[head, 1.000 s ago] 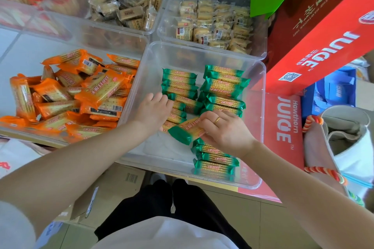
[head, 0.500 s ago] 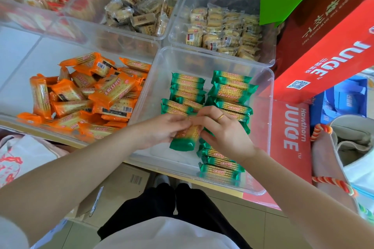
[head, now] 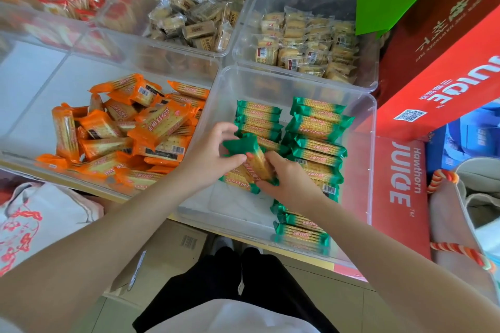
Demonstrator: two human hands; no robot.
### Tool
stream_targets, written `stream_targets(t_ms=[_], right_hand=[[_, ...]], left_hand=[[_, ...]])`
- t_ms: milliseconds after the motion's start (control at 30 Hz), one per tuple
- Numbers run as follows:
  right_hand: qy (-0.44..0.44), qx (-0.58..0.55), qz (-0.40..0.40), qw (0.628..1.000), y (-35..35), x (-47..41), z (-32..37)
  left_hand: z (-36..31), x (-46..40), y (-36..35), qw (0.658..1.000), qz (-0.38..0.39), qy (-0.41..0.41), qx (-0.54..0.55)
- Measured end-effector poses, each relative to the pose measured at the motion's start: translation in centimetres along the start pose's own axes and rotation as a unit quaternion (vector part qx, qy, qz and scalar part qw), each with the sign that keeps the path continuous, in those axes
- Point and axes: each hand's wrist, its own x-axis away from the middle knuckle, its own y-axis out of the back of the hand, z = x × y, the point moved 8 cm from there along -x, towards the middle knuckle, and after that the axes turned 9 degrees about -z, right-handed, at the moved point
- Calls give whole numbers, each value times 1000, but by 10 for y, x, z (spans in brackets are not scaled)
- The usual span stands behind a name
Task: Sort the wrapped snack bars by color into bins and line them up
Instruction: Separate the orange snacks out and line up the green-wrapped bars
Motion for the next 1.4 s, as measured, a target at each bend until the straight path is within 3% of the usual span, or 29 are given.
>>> stream_targets(t_ms=[67,133,167,300,400,467,600,733,800,933,1067,1167,1267,1400], right_hand=[[10,86,45,995,-6,5,-7],[17,166,94,981,-16,7,-12],[21,192,110,975,-22,6,-12],[30,244,105,964,-42,-5,-8],[6,239,89,967,-54,-12,-9],[-18,210,91,973,-56,-14,-11],[-7,177,38,983,-28,-20,-6],[-48,222,74,971,-28,-24,-15],[-101,234,89,963,-38,-30,-21],[-180,142,53,972,-47,-39,-26],[-128,31,36,991,-52,-36,-17],[-201,-45,-23,978,-40,-29,-30],[-280,-132,-46,950,-36,-26,-39],[-278,-132,-23,951,-40,-33,-31]], left_hand=[[-20,3,10,974,-29,-156,-162],[-32,8,-1,873,-18,-340,-350],[-31,10,-12,829,9,-384,-407],[-3,4,-48,765,165,-286,-553],[14,4,-65,699,200,-276,-628],[11,-1,-67,696,162,-270,-645],[32,-6,-75,676,198,-227,-673],[29,-4,-74,657,133,-318,-671],[21,-4,-71,670,92,-343,-652],[24,-10,-65,660,44,-366,-655],[29,-12,-57,673,54,-331,-660],[43,-14,-63,674,143,-262,-676],[51,-17,-66,670,165,-230,-686],[51,-15,-70,676,179,-225,-678]])
